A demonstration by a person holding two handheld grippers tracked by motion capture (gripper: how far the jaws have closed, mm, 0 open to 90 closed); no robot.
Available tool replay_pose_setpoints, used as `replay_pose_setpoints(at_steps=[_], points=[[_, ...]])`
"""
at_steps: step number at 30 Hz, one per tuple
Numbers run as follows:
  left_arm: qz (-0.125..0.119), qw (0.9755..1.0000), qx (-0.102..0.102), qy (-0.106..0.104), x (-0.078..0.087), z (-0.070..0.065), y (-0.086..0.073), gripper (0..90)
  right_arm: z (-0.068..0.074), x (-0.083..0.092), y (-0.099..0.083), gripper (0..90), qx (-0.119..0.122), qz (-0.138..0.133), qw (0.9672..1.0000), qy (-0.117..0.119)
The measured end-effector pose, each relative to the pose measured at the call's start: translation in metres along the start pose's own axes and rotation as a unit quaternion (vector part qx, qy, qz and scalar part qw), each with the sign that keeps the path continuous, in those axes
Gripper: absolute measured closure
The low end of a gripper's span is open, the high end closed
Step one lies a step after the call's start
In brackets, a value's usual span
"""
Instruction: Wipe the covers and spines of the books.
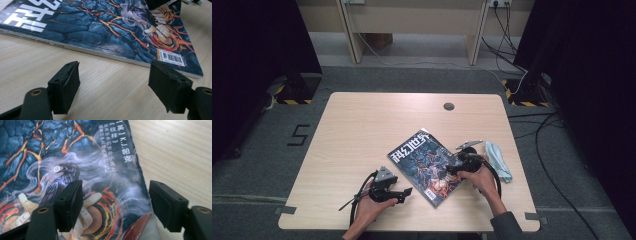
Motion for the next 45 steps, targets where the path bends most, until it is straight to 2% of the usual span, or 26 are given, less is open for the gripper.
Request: replay_pose_setpoints(at_steps=[2,3,7,10,12,16,20,24,30,33,36,39,42,45], points=[[0.010,0.9996,-0.027,0.006,-0.004,-0.003,0.000,24.0,0.002,0.001,-0.002,29.2,0.008,-0.004,0.9999,-0.006],[0.011,0.9994,-0.031,0.006,-0.005,-0.005,0.000,23.7,0.003,0.001,-0.003,29.2,0.009,-0.001,0.9999,-0.003],[0.015,0.9994,-0.029,-0.009,-0.010,-0.009,0.003,22.0,0.011,0.003,-0.010,28.4,0.010,0.003,0.9999,0.002],[0.011,0.9996,-0.020,-0.017,-0.012,-0.008,0.006,21.2,0.020,0.005,-0.014,27.8,0.022,0.003,0.9998,0.000],[0.013,0.9997,-0.019,-0.011,-0.013,-0.007,0.008,19.7,0.025,0.006,-0.017,27.6,0.025,0.002,0.9997,0.002],[0.019,0.9996,-0.020,-0.005,-0.015,-0.003,0.011,18.4,0.032,0.010,-0.022,27.2,0.039,0.004,0.9991,-0.012],[0.028,0.9988,-0.037,0.014,-0.017,0.004,0.015,18.7,0.038,0.012,-0.029,26.9,0.035,0.000,0.9993,-0.012],[0.032,0.9980,-0.043,0.031,-0.022,0.013,0.021,17.7,0.049,0.016,-0.036,26.3,0.050,0.004,0.9987,-0.013],[0.028,0.9980,-0.039,0.040,-0.026,0.024,0.029,16.6,0.068,0.019,-0.047,24.4,0.074,0.009,0.9972,-0.007],[0.025,0.9983,-0.041,0.035,-0.025,0.025,0.029,18.8,0.070,0.020,-0.048,24.4,0.082,0.008,0.9965,-0.010],[0.027,0.9981,-0.044,0.034,-0.019,0.022,0.024,20.9,0.069,0.020,-0.049,24.4,0.081,0.004,0.9967,-0.004],[0.037,0.9975,-0.051,0.032,-0.011,0.010,0.013,23.6,0.068,0.019,-0.050,24.2,0.073,-0.002,0.9973,0.003],[0.044,0.9966,-0.063,0.028,-0.007,0.001,0.005,27.6,0.068,0.019,-0.050,24.1,0.075,-0.006,0.9971,0.000],[0.045,0.9968,-0.059,0.029,-0.007,0.001,0.005,28.9,0.069,0.018,-0.050,23.6,0.074,-0.007,0.9972,-0.005]])
Point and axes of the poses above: each handheld gripper's, and its own axes: x roughly backward along the jaws, y roughly out of its top, z roughly to its left, the point moved 9 cm from there along -x, roughly forward along the jaws, and after that the axes turned 8 degrees about z, right-handed, at the moved point
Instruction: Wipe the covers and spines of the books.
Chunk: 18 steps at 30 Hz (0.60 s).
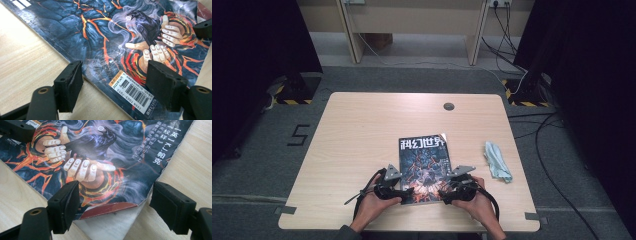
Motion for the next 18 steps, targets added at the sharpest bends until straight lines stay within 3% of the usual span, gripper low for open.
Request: replay_pose_setpoints(at_steps=[6,9,18], points=[[-0.004,1.0000,-0.004,0.001,-0.001,0.004,0.002,31.0,0.002,-0.001,0.003,23.7,0.006,-0.003,0.9998,-0.020],[-0.018,0.9998,0.009,0.008,-0.003,0.014,0.006,34.4,0.001,-0.004,0.009,24.0,0.010,-0.010,0.9994,-0.032],[-0.023,0.9989,0.019,0.036,-0.005,0.030,0.013,37.2,-0.009,-0.017,0.030,24.2,0.003,-0.027,0.9992,-0.029]])
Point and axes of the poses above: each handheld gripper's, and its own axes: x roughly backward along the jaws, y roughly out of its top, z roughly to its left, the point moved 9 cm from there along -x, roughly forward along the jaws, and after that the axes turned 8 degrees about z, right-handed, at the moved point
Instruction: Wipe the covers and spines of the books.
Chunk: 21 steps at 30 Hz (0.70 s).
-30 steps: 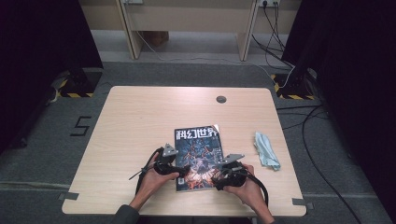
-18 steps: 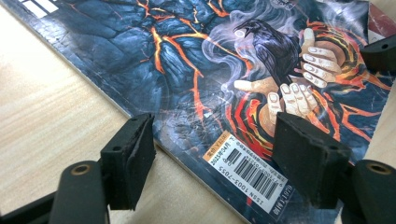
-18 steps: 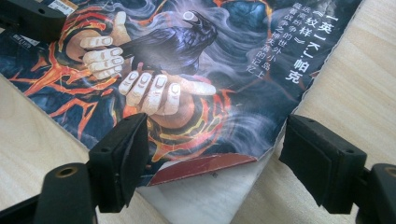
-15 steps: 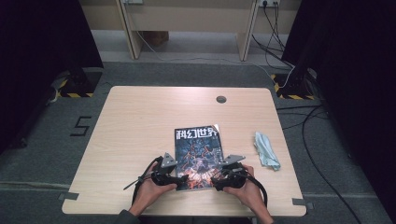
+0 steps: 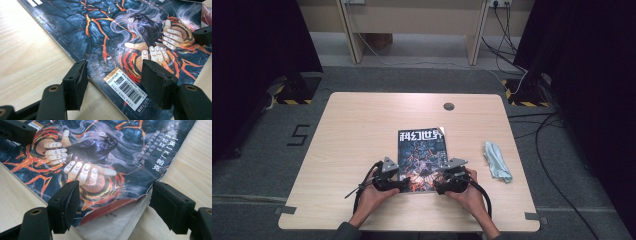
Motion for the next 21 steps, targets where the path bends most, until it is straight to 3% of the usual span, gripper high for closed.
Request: replay_pose_setpoints(at_steps=[7,11,14,16,21], points=[[0.000,0.9995,0.008,0.031,0.002,0.014,0.001,37.6,0.000,-0.009,0.013,24.1,-0.013,-0.012,0.9998,0.005],[-0.003,0.9994,0.023,0.027,0.002,0.017,0.000,36.9,0.001,-0.012,0.016,24.1,-0.015,-0.018,0.9997,0.007],[-0.006,0.9993,0.022,0.029,0.002,0.018,0.000,36.3,0.000,-0.011,0.015,25.0,-0.024,-0.016,0.9994,0.018],[-0.002,0.9993,0.021,0.031,0.003,0.019,-0.001,33.3,-0.004,-0.007,0.015,28.0,-0.032,-0.023,0.9988,0.029],[-0.008,0.9991,0.033,0.027,0.010,0.021,-0.004,29.0,-0.018,0.006,0.018,24.9,-0.054,-0.046,0.9968,0.037]])
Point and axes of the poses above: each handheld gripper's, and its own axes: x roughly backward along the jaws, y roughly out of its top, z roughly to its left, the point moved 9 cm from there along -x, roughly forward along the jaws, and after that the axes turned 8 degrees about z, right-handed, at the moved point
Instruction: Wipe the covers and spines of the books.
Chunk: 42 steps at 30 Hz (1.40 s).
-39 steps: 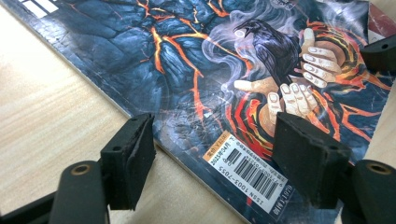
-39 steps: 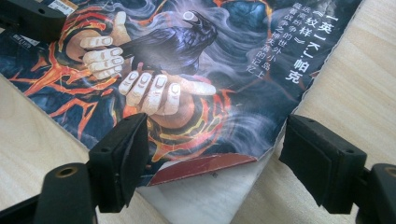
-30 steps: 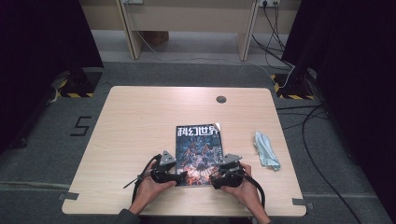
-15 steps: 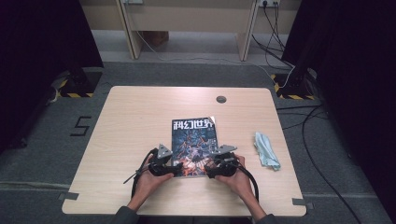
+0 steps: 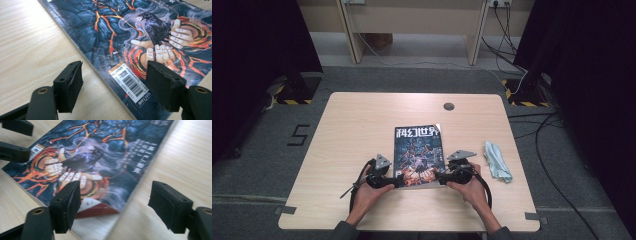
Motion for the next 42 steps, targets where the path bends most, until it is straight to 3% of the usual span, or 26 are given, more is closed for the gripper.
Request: replay_pose_setpoints(at_steps=[4,8,13,18,21,25,29,33,36,42], points=[[0.005,1.0000,0.001,-0.008,0.006,0.000,-0.003,27.6,-0.012,0.010,0.002,22.0,0.007,-0.009,0.9999,-0.008],[0.010,0.9998,0.003,-0.019,0.012,-0.004,-0.007,25.0,-0.039,0.029,0.001,23.3,0.002,-0.018,0.9987,-0.048],[0.028,0.9992,-0.006,-0.029,0.019,-0.009,-0.018,21.2,-0.083,0.056,-0.009,32.1,-0.024,-0.024,0.9948,-0.096],[0.042,0.9986,-0.013,-0.031,0.028,-0.009,-0.033,19.5,-0.116,0.075,-0.027,40.8,-0.036,-0.009,0.9905,-0.133],[0.049,0.9982,-0.018,-0.030,0.034,-0.007,-0.045,19.3,-0.131,0.079,-0.036,45.9,-0.051,-0.003,0.9888,-0.140],[0.049,0.9982,-0.016,-0.029,0.043,-0.003,-0.055,18.7,-0.141,0.081,-0.043,51.2,-0.065,0.003,0.9864,-0.151],[0.045,0.9987,-0.019,-0.010,0.051,0.005,-0.060,18.7,-0.150,0.083,-0.050,54.0,-0.069,0.016,0.9836,-0.166],[0.056,0.9982,-0.023,-0.002,0.054,0.008,-0.068,18.6,-0.159,0.077,-0.060,55.6,-0.075,0.031,0.9815,-0.173],[0.061,0.9977,-0.029,0.002,0.054,0.009,-0.071,18.6,-0.162,0.072,-0.065,57.2,-0.080,0.040,0.9816,-0.169],[0.067,0.9970,-0.037,0.005,0.050,0.009,-0.073,16.7,-0.162,0.065,-0.065,65.8,-0.067,0.046,0.9834,-0.162]])
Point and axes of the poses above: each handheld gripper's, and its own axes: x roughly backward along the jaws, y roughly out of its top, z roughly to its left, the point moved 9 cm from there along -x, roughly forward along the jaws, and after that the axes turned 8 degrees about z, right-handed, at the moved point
